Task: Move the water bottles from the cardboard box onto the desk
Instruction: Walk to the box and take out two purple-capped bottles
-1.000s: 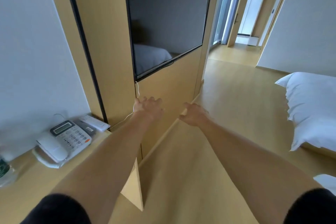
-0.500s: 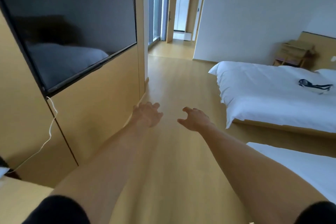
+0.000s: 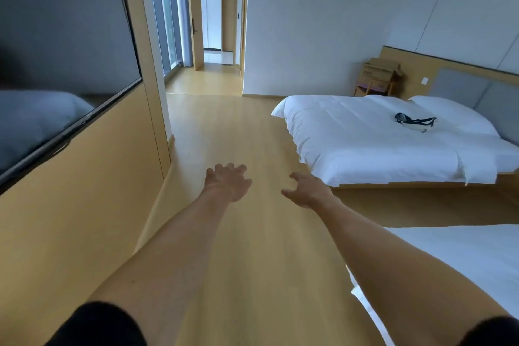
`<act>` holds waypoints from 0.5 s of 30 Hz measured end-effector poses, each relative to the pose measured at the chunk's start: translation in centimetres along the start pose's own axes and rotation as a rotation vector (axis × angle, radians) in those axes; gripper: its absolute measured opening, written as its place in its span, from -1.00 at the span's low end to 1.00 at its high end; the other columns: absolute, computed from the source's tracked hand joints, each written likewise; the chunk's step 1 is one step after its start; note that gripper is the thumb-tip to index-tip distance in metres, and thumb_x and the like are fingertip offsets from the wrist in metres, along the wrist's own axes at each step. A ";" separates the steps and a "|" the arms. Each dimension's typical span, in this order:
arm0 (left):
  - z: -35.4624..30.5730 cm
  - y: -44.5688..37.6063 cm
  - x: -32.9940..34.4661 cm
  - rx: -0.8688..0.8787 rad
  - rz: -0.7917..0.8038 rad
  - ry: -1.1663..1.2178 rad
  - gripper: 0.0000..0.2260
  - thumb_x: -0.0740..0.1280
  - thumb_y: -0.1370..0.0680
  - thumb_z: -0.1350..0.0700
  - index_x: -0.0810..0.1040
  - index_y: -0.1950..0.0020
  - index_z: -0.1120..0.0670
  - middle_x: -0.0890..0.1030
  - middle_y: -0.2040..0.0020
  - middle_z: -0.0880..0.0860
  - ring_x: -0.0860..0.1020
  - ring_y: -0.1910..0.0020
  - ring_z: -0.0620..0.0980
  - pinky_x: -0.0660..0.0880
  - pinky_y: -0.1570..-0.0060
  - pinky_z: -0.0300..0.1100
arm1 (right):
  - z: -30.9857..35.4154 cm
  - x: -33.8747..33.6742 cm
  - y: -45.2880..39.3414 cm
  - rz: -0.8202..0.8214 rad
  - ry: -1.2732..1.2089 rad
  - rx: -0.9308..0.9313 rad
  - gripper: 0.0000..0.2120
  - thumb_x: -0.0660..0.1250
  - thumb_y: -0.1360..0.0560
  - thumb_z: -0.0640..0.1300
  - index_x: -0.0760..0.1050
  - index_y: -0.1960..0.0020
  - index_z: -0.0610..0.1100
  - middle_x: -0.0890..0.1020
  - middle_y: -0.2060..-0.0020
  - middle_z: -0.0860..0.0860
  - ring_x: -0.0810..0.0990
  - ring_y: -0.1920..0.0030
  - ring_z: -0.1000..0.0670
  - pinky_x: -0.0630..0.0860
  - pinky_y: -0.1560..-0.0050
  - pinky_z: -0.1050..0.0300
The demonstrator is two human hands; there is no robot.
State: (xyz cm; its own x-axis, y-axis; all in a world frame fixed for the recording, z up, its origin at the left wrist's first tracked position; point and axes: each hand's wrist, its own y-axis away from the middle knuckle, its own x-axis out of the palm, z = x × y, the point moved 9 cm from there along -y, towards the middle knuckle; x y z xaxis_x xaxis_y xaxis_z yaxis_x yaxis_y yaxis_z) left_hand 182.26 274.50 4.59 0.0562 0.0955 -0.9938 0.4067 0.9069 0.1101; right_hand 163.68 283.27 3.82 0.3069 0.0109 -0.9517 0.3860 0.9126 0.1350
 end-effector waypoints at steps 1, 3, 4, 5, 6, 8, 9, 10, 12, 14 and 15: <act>0.5 -1.5 -0.4 0.010 0.000 -0.001 -0.52 0.00 -0.69 -0.16 0.20 -0.59 -0.04 0.34 -0.50 0.11 0.34 -0.42 0.19 0.29 -0.34 0.06 | 0.4 -0.4 -1.2 -0.008 -0.003 0.011 -0.38 0.27 -0.56 0.23 0.24 -0.56 0.06 0.39 -0.47 -0.05 0.42 -0.43 -0.12 0.46 -0.34 -0.09; 1.3 -4.4 -1.1 0.032 -0.013 -0.008 -0.54 0.00 -0.70 -0.12 0.21 -0.58 -0.04 0.35 -0.50 0.10 0.34 -0.42 0.19 0.29 -0.34 0.06 | 1.0 -0.9 -3.6 -0.025 -0.012 0.028 -0.38 0.28 -0.56 0.22 0.24 -0.56 0.06 0.39 -0.47 -0.05 0.41 -0.43 -0.11 0.45 -0.34 -0.05; 1.6 -5.7 -1.3 0.040 -0.015 -0.008 -0.55 0.00 -0.70 -0.11 0.22 -0.57 -0.04 0.35 -0.49 0.10 0.34 -0.42 0.19 0.29 -0.34 0.06 | 1.3 -1.1 -4.8 -0.032 -0.015 0.034 -0.38 0.28 -0.57 0.22 0.25 -0.56 0.05 0.39 -0.47 -0.05 0.41 -0.43 -0.11 0.44 -0.33 -0.03; 1.9 -6.9 -1.3 0.045 -0.009 -0.003 -0.56 0.00 -0.70 -0.09 0.23 -0.57 -0.05 0.35 -0.49 0.10 0.35 -0.42 0.18 0.29 -0.35 0.06 | 1.5 -1.1 -5.9 -0.034 -0.015 0.040 -0.38 0.28 -0.57 0.22 0.25 -0.56 0.05 0.40 -0.47 -0.06 0.41 -0.43 -0.11 0.43 -0.32 -0.02; 2.2 -8.0 -1.2 0.049 0.003 0.001 -0.56 0.00 -0.70 -0.08 0.23 -0.57 -0.05 0.35 -0.50 0.10 0.34 -0.42 0.18 0.29 -0.35 0.06 | 1.6 -1.1 -6.9 -0.032 -0.012 0.047 -0.38 0.28 -0.57 0.22 0.25 -0.56 0.05 0.40 -0.46 -0.06 0.41 -0.43 -0.11 0.43 -0.32 -0.02; 2.7 -10.2 -0.7 0.056 0.022 0.002 -0.56 0.00 -0.70 -0.07 0.22 -0.58 -0.06 0.34 -0.51 0.09 0.34 -0.43 0.18 0.29 -0.36 0.06 | 1.8 -0.8 -9.1 -0.021 -0.011 0.063 -0.37 0.27 -0.57 0.23 0.24 -0.56 0.05 0.40 -0.46 -0.05 0.41 -0.43 -0.11 0.43 -0.33 -0.03; 3.1 -11.4 -0.7 0.057 0.027 0.002 -0.56 0.00 -0.70 -0.07 0.22 -0.58 -0.06 0.34 -0.51 0.09 0.34 -0.43 0.18 0.29 -0.36 0.06 | 2.0 -0.8 -10.2 -0.017 -0.013 0.068 -0.37 0.27 -0.56 0.23 0.24 -0.56 0.06 0.40 -0.47 -0.04 0.40 -0.44 -0.12 0.44 -0.34 -0.04; 3.4 -12.6 -0.9 0.055 0.030 0.004 -0.56 0.00 -0.70 -0.07 0.21 -0.58 -0.07 0.33 -0.52 0.09 0.34 -0.43 0.18 0.29 -0.37 0.06 | 2.1 -0.9 -11.4 -0.014 -0.014 0.072 -0.37 0.27 -0.56 0.24 0.24 -0.56 0.06 0.39 -0.47 -0.03 0.40 -0.44 -0.12 0.44 -0.34 -0.05; 4.1 -15.2 -1.1 0.051 0.040 0.017 -0.55 -0.01 -0.70 -0.10 0.19 -0.60 -0.07 0.31 -0.53 0.09 0.32 -0.45 0.18 0.29 -0.39 0.06 | 2.5 -1.0 -13.9 -0.008 -0.008 0.066 -0.36 0.27 -0.56 0.24 0.23 -0.57 0.07 0.38 -0.49 -0.02 0.39 -0.45 -0.12 0.44 -0.35 -0.08; 4.5 -17.8 -1.3 0.043 0.043 0.026 -0.53 -0.01 -0.70 -0.12 0.17 -0.61 -0.07 0.29 -0.55 0.09 0.31 -0.47 0.18 0.28 -0.42 0.06 | 2.8 -1.1 -16.6 -0.003 -0.004 0.057 -0.35 0.28 -0.55 0.24 0.23 -0.57 0.07 0.35 -0.52 -0.01 0.37 -0.47 -0.12 0.42 -0.38 -0.09; 4.8 -19.5 -1.3 0.039 0.045 0.029 -0.52 -0.01 -0.70 -0.13 0.17 -0.62 -0.07 0.28 -0.56 0.09 0.30 -0.48 0.18 0.27 -0.43 0.06 | 3.0 -1.2 -18.4 -0.001 -0.005 0.052 -0.34 0.30 -0.55 0.23 0.22 -0.57 0.06 0.35 -0.52 -0.01 0.37 -0.47 -0.11 0.42 -0.39 -0.08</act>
State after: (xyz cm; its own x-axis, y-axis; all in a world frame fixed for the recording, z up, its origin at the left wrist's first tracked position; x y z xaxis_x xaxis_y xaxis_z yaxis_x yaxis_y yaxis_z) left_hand 178.59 254.76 3.80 0.0487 0.1484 -0.9877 0.4400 0.8846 0.1546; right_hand 158.82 265.24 3.27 0.3105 0.0084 -0.9505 0.4308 0.8901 0.1486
